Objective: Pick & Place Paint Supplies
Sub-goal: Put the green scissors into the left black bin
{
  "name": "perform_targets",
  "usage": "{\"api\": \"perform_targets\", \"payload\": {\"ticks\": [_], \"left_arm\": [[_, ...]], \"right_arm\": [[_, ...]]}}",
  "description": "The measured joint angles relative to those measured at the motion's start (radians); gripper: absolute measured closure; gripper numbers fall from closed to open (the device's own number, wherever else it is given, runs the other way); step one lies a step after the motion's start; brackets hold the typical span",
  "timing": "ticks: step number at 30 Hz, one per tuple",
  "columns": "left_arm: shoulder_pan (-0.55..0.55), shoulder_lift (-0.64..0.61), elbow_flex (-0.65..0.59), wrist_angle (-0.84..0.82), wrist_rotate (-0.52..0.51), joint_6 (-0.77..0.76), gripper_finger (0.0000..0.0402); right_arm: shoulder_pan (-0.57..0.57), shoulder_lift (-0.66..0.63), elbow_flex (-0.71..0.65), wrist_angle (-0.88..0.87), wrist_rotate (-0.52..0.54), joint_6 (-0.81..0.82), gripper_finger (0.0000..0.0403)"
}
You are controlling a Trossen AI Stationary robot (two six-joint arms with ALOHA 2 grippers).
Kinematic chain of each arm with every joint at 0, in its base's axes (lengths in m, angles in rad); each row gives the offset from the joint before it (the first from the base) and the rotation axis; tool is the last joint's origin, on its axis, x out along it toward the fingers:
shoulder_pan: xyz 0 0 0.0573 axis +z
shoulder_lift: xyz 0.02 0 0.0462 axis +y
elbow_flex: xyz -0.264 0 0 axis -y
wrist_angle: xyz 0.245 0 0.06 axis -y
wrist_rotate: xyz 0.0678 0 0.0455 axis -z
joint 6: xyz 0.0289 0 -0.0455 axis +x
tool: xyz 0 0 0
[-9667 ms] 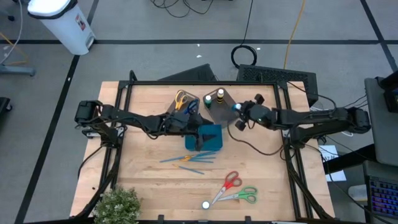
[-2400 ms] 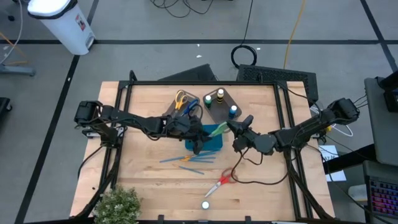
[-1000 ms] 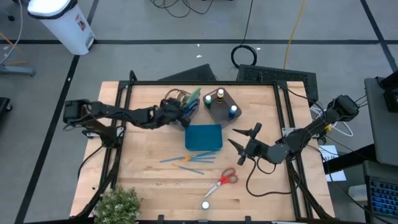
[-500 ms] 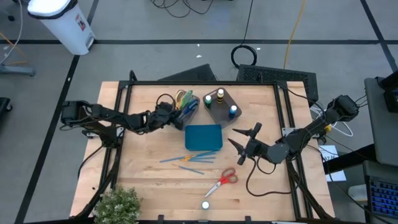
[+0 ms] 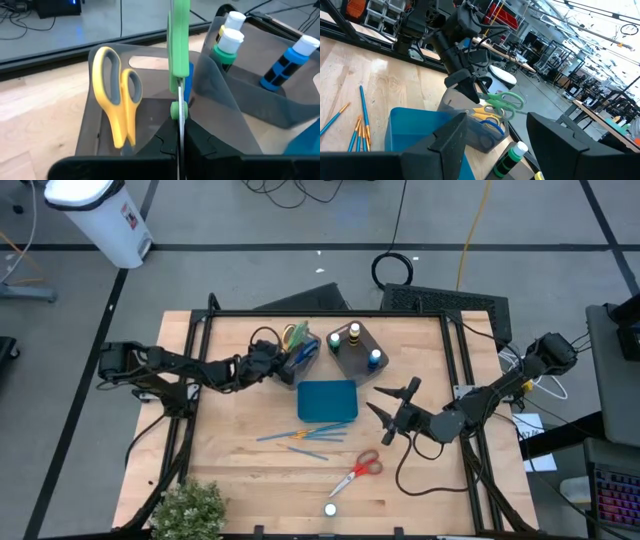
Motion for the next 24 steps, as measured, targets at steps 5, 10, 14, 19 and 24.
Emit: {"api": "perform_targets", "payload": {"ticks": [5, 10, 14, 19, 24], "left_arm": [[0.0, 0.007, 0.0, -0.004, 0.006, 0.049, 0.0388], [0.001, 0.068, 0.002, 0.024, 0.007, 0.072, 0.0393], [0.01, 0.118, 0.002, 0.05, 0.028, 0.073, 0.0379], [0.019, 0.136, 0.002, 0.06, 0.062, 0.065, 0.0392], [0.019, 0.137, 0.002, 0.06, 0.062, 0.061, 0.0391]], "right_arm": [[0.0, 0.0, 0.0, 0.0, 0.0, 0.0, 0.0207], [0.0, 0.0, 0.0, 0.0, 0.0, 0.0, 0.0206], [0.0, 0.0, 0.0, 0.0, -0.001, 0.0, 0.0206], [0.0, 0.0, 0.0, 0.0, -0.002, -0.001, 0.0206], [0.0, 0.0, 0.0, 0.0, -0.001, -0.003, 0.0206]]}}
